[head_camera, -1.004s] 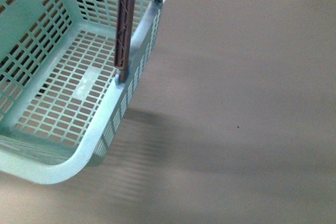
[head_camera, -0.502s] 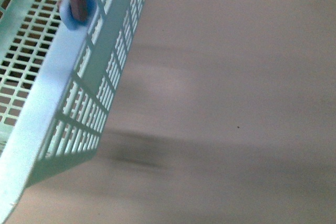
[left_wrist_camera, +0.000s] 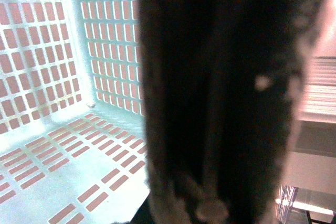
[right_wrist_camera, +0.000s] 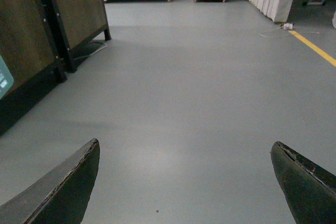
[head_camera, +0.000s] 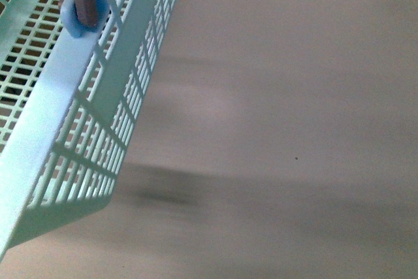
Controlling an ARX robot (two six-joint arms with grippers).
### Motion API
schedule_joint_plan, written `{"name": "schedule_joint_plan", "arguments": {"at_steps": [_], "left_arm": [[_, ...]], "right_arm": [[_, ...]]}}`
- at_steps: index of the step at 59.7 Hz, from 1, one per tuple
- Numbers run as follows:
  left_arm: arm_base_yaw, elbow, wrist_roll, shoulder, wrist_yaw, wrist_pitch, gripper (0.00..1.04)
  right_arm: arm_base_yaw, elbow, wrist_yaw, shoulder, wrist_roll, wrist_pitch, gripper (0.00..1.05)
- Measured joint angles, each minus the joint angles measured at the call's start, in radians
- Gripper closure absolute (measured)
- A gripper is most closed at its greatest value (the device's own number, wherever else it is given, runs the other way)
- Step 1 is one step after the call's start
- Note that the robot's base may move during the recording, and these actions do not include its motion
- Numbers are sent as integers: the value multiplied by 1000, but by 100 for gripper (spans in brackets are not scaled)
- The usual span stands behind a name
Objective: Pick lemon and mango into basket
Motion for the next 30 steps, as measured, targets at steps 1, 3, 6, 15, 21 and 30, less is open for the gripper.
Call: {"name": "schedule_joint_plan", "arguments": {"at_steps": [1,3,6,15,21,30], "left_arm": [[0,0,0,0,0,0,101],[0,0,0,0,0,0,101],[0,0,0,0,0,0,101],[0,0,0,0,0,0,101],[0,0,0,0,0,0,101],[0,0,0,0,0,0,101]], "right_arm": [[0,0,0,0,0,0,9],[0,0,0,0,0,0,9],[0,0,0,0,0,0,9],[0,0,0,0,0,0,9],[0,0,0,0,0,0,9],[0,0,0,0,0,0,9]]}}
